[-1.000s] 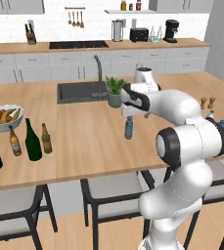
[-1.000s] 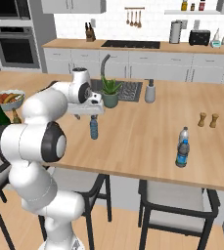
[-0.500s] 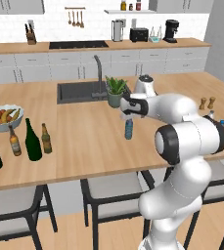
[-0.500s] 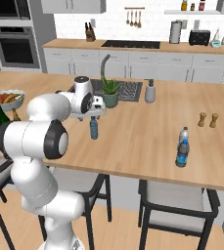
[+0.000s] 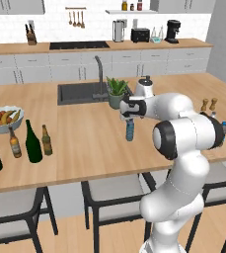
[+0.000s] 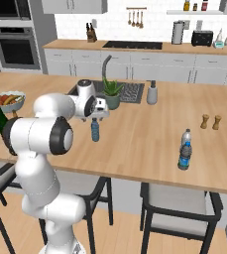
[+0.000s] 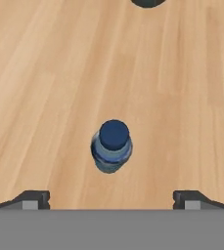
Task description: Move the plastic bottles in the middle to the plastics group, and the glass bottles in the middle to the glass group.
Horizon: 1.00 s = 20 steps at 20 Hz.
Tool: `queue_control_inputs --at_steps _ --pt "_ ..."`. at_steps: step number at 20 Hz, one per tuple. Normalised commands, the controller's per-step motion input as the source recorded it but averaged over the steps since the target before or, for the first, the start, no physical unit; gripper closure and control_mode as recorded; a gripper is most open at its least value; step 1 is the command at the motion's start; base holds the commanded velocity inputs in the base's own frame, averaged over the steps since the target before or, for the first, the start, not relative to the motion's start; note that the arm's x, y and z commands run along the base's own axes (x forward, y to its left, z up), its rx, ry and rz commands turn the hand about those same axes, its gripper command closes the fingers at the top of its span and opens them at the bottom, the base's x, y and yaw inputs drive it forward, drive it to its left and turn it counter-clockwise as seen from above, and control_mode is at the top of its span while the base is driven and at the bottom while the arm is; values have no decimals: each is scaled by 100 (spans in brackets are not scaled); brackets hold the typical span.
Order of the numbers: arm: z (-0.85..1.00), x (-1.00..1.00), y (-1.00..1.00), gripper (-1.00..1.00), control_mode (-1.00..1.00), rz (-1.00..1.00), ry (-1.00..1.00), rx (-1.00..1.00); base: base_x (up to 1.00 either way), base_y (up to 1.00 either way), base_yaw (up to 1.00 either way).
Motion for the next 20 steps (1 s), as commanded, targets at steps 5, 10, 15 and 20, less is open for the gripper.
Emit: queue_control_inputs --at_steps 5,10,15,20 --pt "-9 10 0 -100 -100 -8 0 3 0 0 0" --pt "-42 0 0 -100 -100 0 0 0 0 0 0" --pt "-32 0 1 -100 -100 0 0 0 0 0 0" --pt "-1 17 0 -100 -100 -2 0 0 0 0 0"
